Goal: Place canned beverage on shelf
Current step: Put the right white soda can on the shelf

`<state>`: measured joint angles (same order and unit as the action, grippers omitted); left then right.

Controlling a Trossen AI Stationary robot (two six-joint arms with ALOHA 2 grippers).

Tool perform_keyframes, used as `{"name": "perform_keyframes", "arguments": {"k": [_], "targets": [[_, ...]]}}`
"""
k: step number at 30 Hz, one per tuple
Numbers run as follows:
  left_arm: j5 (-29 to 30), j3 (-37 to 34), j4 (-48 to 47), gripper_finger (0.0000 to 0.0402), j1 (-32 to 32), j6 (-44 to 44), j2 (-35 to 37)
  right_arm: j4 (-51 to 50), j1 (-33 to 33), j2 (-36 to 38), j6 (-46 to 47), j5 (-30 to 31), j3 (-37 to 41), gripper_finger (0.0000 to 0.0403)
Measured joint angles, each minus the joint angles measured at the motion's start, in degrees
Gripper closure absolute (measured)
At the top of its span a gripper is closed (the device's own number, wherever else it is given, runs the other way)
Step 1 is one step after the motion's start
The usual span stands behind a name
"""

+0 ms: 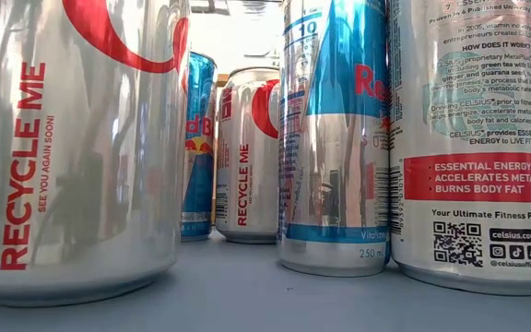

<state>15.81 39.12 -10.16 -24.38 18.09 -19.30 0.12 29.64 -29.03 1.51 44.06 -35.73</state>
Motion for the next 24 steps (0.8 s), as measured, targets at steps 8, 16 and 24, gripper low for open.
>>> {"name": "perform_keyframes", "arguments": {"k": [8, 16, 24], "targets": [[-0.8, 10.6, -10.3, 0.0044, 0.0, -3.1, -14.3, -34.8, 4.7, -19.2, 17.1, -0.5, -28.4, 0.0112], [-4.9, 18.1, -9.9, 0.0044, 0.0, -13.0, -31.9, -64.1, 7.5, -32.2, 41.8, -1.9, -42.5, 0.0112], [-8.8, 26.8, -11.4, 0.0044, 0.0, -17.0, -45.8, -68.4, 7.2, -38.3, 57.0, -20.6, -44.6, 0.0112]]}}
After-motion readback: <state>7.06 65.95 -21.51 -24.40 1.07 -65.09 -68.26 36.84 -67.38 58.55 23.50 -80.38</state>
